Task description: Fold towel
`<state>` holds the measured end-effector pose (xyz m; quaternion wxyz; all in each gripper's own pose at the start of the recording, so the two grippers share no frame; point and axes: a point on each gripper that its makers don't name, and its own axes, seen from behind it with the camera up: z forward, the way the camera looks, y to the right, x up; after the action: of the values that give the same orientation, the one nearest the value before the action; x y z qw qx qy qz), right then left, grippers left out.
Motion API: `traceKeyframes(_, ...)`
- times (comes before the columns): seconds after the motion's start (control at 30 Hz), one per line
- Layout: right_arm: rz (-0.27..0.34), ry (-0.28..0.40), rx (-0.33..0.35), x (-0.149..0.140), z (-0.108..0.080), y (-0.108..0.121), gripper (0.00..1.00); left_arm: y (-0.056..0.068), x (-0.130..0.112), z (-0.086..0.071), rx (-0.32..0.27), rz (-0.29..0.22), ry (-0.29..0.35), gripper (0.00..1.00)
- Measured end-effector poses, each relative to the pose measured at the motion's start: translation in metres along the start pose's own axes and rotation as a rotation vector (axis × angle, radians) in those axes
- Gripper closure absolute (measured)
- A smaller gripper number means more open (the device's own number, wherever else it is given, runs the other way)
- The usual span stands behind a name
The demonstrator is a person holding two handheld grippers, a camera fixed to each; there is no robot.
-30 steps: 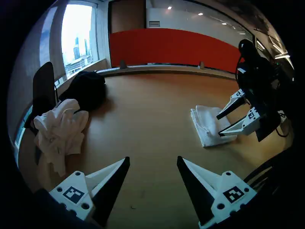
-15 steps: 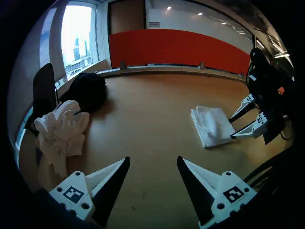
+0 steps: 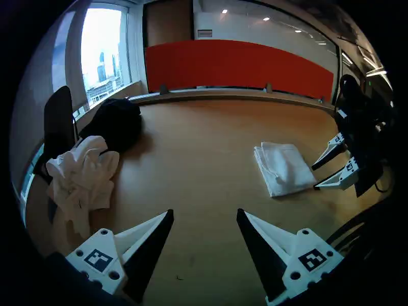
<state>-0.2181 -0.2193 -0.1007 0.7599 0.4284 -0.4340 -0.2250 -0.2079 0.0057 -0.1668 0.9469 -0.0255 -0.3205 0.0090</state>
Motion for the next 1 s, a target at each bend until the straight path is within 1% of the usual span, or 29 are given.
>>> traceKeyframes(0.07, 0.004, -0.004, -0.005, -0.003, 0.001, 0.000, 0.15, 0.001, 0.000, 0.000, -0.001, 0.001, 0.000, 0.08)
traceKeyframes(0.13, 0.008, -0.009, -0.009, -0.006, 0.002, 0.000, 0.21, 0.002, -0.001, -0.001, -0.002, 0.002, -0.001, 0.08)
traceKeyframes(0.4, 0.023, -0.021, -0.009, -0.013, 0.006, -0.003, 0.55, 0.004, -0.004, -0.003, -0.004, 0.003, -0.003, 0.08)
traceKeyframes(0.47, 0.025, -0.020, -0.014, -0.013, 0.007, -0.002, 0.62, 0.004, -0.004, -0.003, -0.005, 0.003, -0.002, 0.08)
traceKeyframes(0.67, 0.027, -0.021, -0.019, -0.014, 0.008, -0.002, 0.71, 0.003, -0.003, -0.004, -0.005, 0.005, -0.002, 0.08)
traceKeyframes(0.9, 0.026, -0.021, -0.020, -0.016, 0.007, -0.003, 0.95, 0.004, -0.004, -0.005, -0.009, 0.011, -0.003, 0.08)
traceKeyframes(1.0, 0.027, -0.015, -0.021, -0.015, 0.006, -0.003, 0.97, 0.005, -0.003, -0.005, -0.013, 0.011, -0.002, 0.08)
